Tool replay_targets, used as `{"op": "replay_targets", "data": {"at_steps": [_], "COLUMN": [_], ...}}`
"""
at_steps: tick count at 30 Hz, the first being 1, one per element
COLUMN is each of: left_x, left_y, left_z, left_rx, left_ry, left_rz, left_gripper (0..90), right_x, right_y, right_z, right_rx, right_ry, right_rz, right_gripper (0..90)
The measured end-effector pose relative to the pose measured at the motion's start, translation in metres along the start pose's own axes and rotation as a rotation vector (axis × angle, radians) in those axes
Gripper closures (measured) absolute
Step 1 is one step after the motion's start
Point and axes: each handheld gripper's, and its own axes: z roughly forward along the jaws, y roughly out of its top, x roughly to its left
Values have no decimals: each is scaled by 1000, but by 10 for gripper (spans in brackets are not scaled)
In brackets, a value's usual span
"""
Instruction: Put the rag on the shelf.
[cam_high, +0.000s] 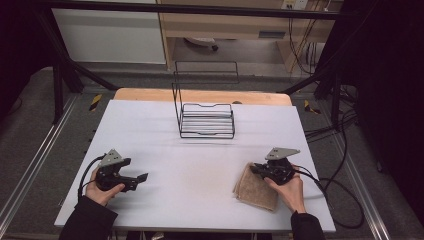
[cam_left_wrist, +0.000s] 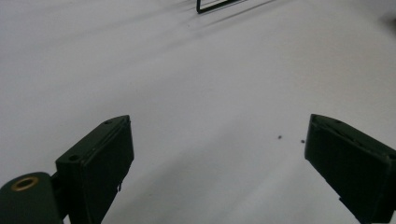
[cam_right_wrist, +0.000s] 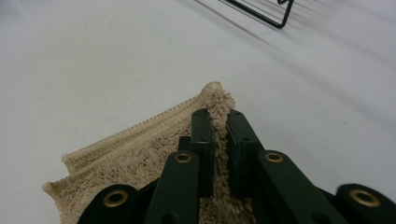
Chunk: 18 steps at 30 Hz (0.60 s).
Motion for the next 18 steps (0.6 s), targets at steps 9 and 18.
{"op": "replay_targets", "data": {"at_steps": [9,18], "left_x": [1,-1], "left_y": [0,0], "left_z": [-1,-1], "left_rx": [-1,2], "left_ry": [3,2], "left_rz": [1,4], "left_gripper": [79,79], "right_x": [-14,-4], "right_y": [8,7], "right_z": [27,7], "right_rx": [33,-62], "right_ry": [-33,-80], "right_rz": [8,37], "right_gripper": [818,514]}}
